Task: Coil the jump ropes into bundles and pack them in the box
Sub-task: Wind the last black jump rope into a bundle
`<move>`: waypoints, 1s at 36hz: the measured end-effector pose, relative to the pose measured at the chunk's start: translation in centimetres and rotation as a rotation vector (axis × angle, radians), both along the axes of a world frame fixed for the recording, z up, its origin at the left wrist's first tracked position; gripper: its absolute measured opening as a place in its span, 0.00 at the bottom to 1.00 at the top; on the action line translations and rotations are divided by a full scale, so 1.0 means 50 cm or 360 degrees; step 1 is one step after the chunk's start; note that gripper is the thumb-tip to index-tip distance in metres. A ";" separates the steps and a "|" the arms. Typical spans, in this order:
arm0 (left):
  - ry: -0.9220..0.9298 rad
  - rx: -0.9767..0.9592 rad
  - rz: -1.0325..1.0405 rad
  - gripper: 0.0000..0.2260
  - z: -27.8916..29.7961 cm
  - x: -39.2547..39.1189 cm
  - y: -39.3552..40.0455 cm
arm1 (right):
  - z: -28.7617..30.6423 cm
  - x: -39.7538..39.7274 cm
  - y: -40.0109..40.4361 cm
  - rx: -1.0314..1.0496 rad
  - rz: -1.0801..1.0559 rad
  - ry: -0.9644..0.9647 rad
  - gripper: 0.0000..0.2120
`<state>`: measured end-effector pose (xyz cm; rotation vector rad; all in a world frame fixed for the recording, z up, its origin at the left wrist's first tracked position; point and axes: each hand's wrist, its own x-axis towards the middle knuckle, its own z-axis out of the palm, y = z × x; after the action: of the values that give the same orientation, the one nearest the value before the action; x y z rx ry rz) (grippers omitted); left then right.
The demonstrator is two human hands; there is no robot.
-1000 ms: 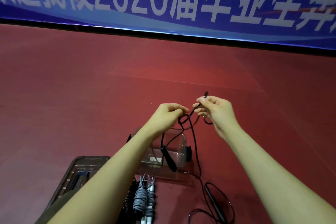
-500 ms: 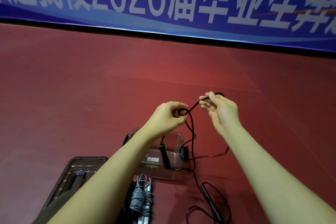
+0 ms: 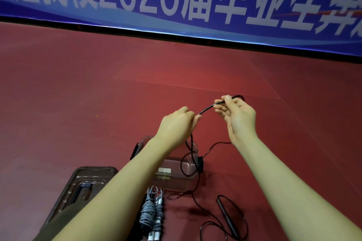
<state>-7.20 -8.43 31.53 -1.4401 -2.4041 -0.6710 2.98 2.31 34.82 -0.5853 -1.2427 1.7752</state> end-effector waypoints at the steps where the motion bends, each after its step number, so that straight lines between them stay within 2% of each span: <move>1: -0.0069 0.0097 -0.0018 0.19 -0.001 -0.002 0.001 | -0.002 -0.003 0.001 0.0001 -0.0008 0.0020 0.08; 3: -0.0320 0.0381 -0.0071 0.18 0.003 -0.004 0.002 | -0.006 -0.007 0.005 0.0093 0.0010 -0.0054 0.08; 6: -0.0757 0.0719 -0.0067 0.16 0.023 -0.004 -0.001 | -0.023 -0.005 0.013 0.0404 0.0202 -0.0459 0.05; 8: -0.0940 0.0810 -0.0061 0.16 0.034 -0.007 -0.003 | -0.039 0.000 0.008 0.0629 0.0451 -0.0743 0.07; 11: -0.1098 0.0869 -0.0077 0.16 0.040 -0.013 -0.005 | -0.054 -0.001 -0.014 0.0840 0.0766 -0.0937 0.06; 15: -0.1188 0.0915 -0.0057 0.16 0.045 -0.008 -0.001 | -0.064 -0.014 -0.026 0.1117 0.0619 -0.1073 0.05; 19: -0.1281 0.0872 -0.0064 0.17 0.042 -0.010 0.000 | -0.067 -0.018 -0.022 0.1173 0.0373 -0.1142 0.07; 23: -0.1349 0.0555 -0.0056 0.21 0.044 -0.009 -0.009 | -0.052 -0.014 -0.011 0.1016 0.0146 -0.1018 0.11; 27: -0.1196 0.0112 -0.0189 0.11 0.034 -0.005 -0.011 | -0.024 -0.006 0.000 0.0462 0.0103 -0.0587 0.09; 30: -0.1078 -0.0213 -0.0316 0.07 0.011 0.003 -0.009 | -0.001 0.001 0.003 0.0182 0.0071 -0.0271 0.09; 32: -0.1037 -0.0216 -0.0364 0.04 -0.001 0.010 -0.007 | 0.011 0.003 0.004 0.0037 0.0055 -0.0099 0.07; 36: -0.1025 0.0068 -0.0188 0.12 -0.002 0.014 -0.001 | 0.018 0.008 0.006 -0.0097 0.0044 0.0084 0.07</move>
<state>-6.49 -8.46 31.44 -1.5280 -2.7362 -1.3858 3.36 2.64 35.72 -0.5546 -1.1696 1.8456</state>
